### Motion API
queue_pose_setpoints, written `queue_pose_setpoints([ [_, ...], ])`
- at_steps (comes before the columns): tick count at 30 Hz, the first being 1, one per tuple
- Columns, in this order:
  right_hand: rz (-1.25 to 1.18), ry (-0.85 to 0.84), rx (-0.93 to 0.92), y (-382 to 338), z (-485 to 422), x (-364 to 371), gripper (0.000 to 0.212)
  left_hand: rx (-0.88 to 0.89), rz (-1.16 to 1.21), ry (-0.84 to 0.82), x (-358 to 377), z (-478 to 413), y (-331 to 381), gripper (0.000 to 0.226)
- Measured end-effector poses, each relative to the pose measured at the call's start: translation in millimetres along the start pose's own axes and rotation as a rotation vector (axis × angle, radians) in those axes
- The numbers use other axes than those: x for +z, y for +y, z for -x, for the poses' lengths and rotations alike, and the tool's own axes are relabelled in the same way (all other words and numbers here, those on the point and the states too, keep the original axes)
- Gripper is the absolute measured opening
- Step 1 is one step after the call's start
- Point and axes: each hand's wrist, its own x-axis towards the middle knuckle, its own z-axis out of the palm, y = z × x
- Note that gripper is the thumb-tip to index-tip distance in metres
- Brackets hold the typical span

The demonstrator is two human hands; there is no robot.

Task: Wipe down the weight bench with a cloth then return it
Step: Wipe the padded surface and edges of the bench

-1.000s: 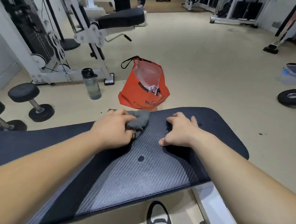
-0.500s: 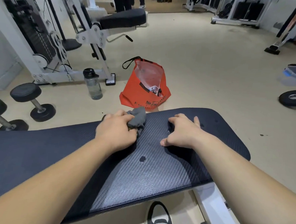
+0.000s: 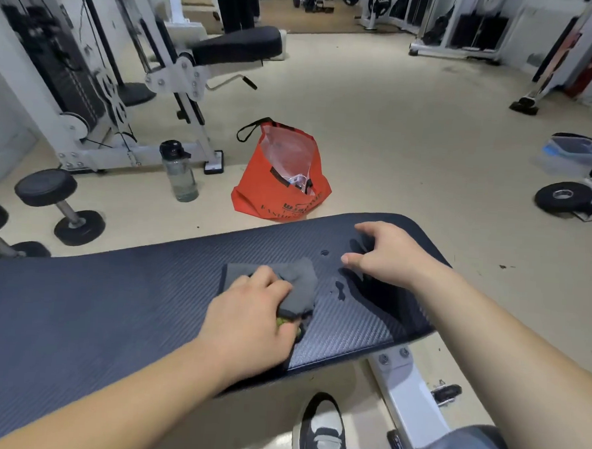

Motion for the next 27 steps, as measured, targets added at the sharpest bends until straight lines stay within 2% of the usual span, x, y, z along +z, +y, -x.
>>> queue_pose_setpoints([
  [3, -0.022, 0.038, 0.015, 5, 3, -6, 0.073, 0.094, -0.026, -0.065, -11, 2, -7, 0.044],
  [8, -0.016, 0.073, 0.048, 26, 8, -12, 0.069, -0.289, -0.041, 0.055, -11, -34, -12, 0.037],
  [10, -0.015, 0.095, 0.091, 42, 11, -19, 0.068, -0.254, -0.088, 0.048, -3, -25, 10, 0.036],
  [13, -0.002, 0.080, 0.166, 62, 17, -24, 0.076, -0.051, -0.055, -0.020, 0, -3, 33, 0.028],
  [15, 0.057, 0.034, 0.193, 68, 19, -22, 0.073, -0.058, -0.016, -0.041, -4, -18, 25, 0.026],
  [17, 0.136, 0.000, 0.206, 70, 20, -19, 0.067, -0.153, -0.021, -0.025, -5, -39, 18, 0.027],
  [19, 0.216, -0.063, 0.215, 66, 21, -17, 0.081, -0.235, -0.039, 0.045, -3, -51, 24, 0.030],
  [21, 0.259, -0.107, 0.232, 62, 20, -16, 0.091, -0.211, -0.086, 0.064, 3, -47, 39, 0.030],
  [24, 0.264, -0.120, 0.259, 58, 15, -16, 0.090, -0.047, -0.068, 0.004, 6, -25, 45, 0.029],
  [27, 0.257, -0.098, 0.254, 60, 13, -18, 0.094, -0.086, -0.045, -0.005, -2, -46, 18, 0.035],
])
